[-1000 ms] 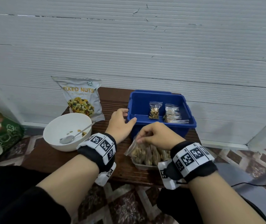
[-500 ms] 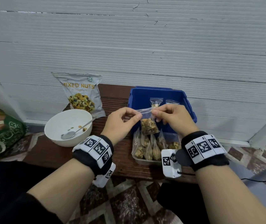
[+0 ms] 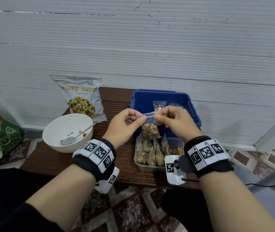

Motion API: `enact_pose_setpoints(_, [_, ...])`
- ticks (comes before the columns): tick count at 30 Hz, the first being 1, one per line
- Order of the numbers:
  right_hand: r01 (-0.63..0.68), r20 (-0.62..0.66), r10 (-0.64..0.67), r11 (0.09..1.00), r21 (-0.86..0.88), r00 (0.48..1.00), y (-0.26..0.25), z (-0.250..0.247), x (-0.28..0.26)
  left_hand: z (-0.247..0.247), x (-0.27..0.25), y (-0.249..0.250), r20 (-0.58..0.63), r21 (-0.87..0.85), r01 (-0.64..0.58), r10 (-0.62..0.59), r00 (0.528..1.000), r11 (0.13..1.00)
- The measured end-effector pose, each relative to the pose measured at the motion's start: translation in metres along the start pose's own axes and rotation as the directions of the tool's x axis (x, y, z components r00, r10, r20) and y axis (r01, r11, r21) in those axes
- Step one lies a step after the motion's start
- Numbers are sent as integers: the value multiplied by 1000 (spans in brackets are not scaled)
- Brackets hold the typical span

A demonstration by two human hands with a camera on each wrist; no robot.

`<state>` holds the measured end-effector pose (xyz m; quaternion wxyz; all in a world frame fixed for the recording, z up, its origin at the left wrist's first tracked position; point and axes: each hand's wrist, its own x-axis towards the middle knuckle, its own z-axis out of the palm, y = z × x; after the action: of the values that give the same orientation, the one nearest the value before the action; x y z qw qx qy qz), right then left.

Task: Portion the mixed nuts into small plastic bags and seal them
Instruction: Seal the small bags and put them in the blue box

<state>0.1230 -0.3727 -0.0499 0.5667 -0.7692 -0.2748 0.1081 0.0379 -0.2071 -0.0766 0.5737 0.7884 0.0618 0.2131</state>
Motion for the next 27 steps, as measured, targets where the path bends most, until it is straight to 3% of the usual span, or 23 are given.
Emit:
enact_pose_setpoints(7, [23,45,-22,999,-29,999,2,5,1,2,7,-3,8,100,-37,36,999,994])
enact_pose_setpoints(14, [62,-35,-68,989,-137,997,6,4,4,2,10,0,5,97,7,-8,1000,995])
enact_pose_setpoints(18, [18,5,-17,996,-87,1000,5,8,4,0,11,1,-2,128,16,-16,1000,992])
enact_pose_setpoints(27, [50,109,-24,970,-238,994,3,4,6,-5,10,3,40,168,-18,12,999,986])
